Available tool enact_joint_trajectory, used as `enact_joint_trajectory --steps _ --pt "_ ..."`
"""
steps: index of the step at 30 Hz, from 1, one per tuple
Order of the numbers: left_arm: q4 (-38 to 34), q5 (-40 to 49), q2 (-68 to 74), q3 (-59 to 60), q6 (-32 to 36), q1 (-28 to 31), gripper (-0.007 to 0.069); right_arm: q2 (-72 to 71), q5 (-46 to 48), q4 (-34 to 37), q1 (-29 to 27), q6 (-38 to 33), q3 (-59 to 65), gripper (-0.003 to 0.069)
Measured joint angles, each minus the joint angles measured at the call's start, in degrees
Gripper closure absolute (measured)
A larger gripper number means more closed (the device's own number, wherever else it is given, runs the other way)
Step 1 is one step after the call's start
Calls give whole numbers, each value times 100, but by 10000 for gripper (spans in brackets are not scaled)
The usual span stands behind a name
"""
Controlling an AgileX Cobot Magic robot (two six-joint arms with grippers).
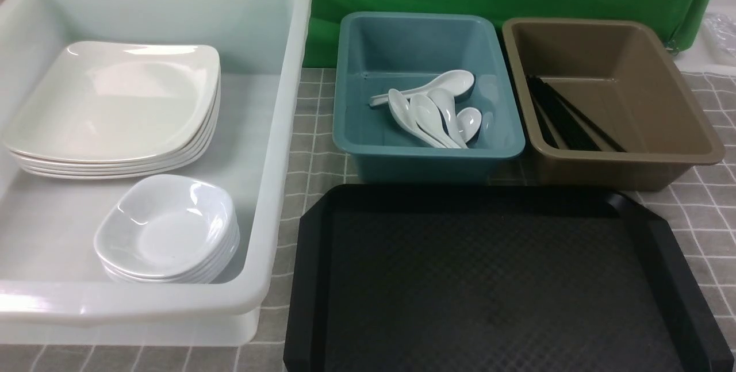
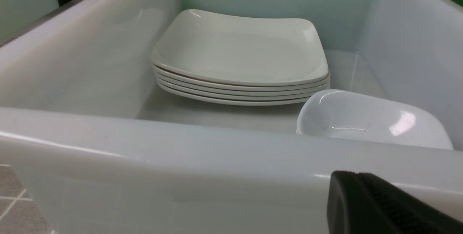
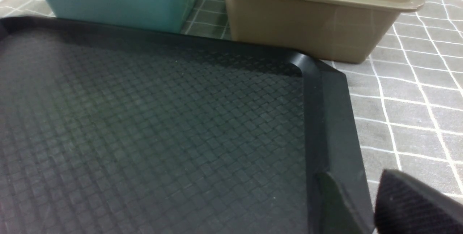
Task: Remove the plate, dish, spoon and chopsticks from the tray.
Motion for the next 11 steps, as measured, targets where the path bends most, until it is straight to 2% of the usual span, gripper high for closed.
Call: enact_joint_trajectory --steps 11 --pt "0 0 0 0 67 0 616 0 0 0 0 0 0 421"
